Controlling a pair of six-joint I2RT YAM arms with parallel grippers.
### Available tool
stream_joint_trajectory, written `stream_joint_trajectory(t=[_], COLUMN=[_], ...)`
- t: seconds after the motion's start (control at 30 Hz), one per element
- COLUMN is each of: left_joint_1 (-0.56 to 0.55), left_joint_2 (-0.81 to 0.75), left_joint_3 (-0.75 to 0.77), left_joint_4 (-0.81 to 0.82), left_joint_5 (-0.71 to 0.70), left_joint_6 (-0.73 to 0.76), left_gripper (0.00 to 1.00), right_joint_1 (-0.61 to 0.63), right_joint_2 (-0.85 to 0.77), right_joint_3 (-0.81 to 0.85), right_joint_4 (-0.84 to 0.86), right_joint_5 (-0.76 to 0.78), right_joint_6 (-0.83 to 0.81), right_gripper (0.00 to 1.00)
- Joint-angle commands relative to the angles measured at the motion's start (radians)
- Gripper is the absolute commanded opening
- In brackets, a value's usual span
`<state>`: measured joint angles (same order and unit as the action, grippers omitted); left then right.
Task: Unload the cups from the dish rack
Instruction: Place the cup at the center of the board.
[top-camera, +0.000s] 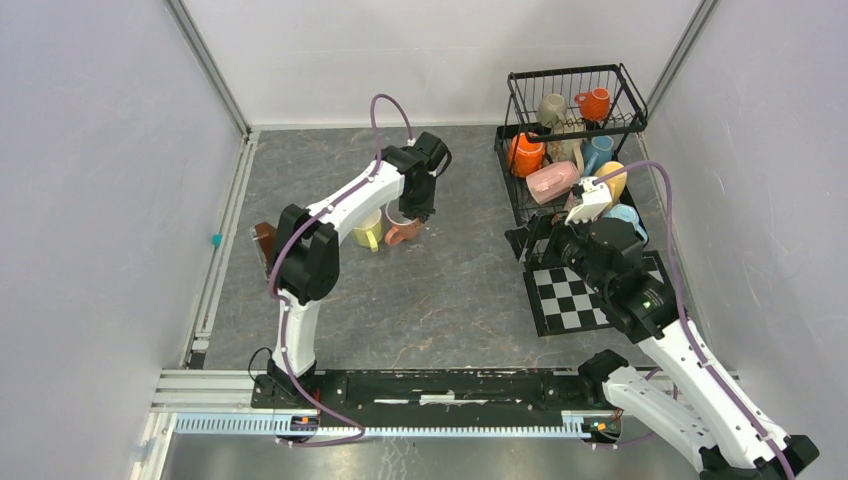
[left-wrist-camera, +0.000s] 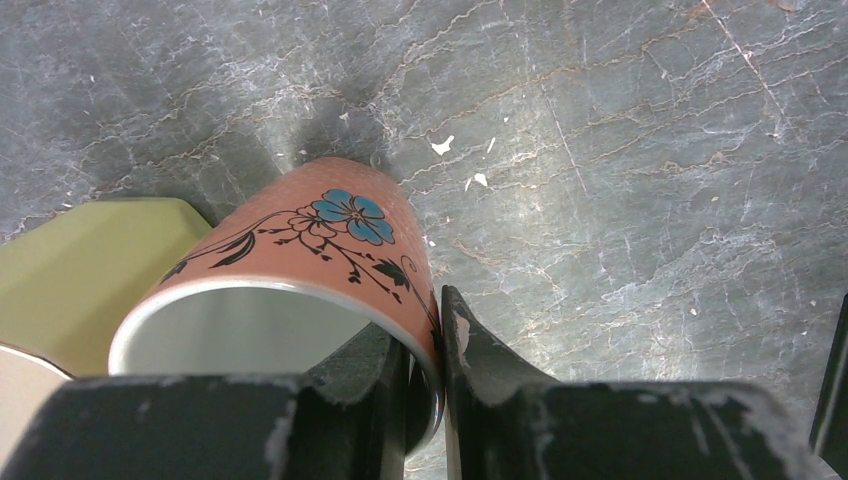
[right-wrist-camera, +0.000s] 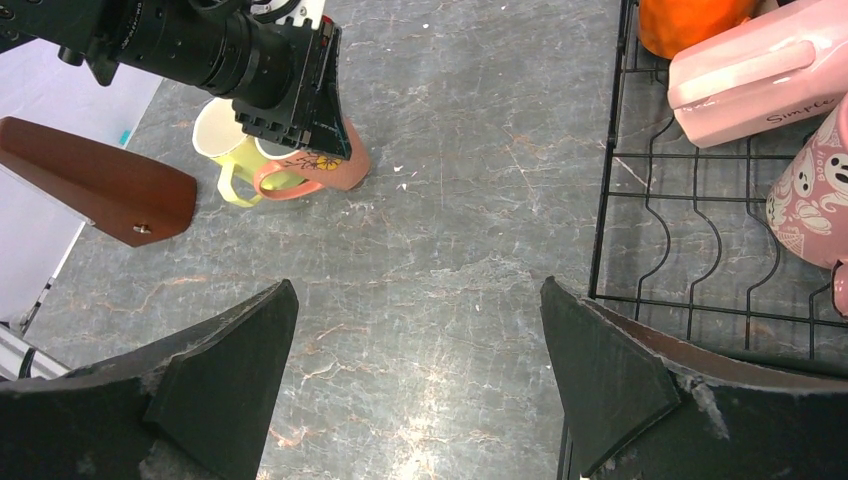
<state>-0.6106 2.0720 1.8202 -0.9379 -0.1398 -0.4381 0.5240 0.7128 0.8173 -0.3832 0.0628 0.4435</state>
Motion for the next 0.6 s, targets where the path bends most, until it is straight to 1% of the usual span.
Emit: stream_joint_trajectory(t=[0.0,0.33,0.57], left_joint_1=[0.005,0.006,0.008], left_joint_2=[0.006,0.02,0.019], left_joint_3=[0.025,0.012,0.007], left_joint_4=[0.007,0.005,0.005], left_joint_5=[-0.012,-0.027,-0.029], left_joint_6=[0.057,0.067,0.075], left_gripper=[0.02,0.03,0.19], right_joint_1=[0.004,0.004,0.005], right_joint_2=[0.001,0.002,0.008], right_joint_3=[0.024,0.011,0.015], right_joint_4=[0.026,0.033,0.034], right_joint_5=[-0.005,-0.012,-0.017], right_joint_6=[-0.009,-0.006,-0.006], right_gripper=[0.98,0.98,0.98])
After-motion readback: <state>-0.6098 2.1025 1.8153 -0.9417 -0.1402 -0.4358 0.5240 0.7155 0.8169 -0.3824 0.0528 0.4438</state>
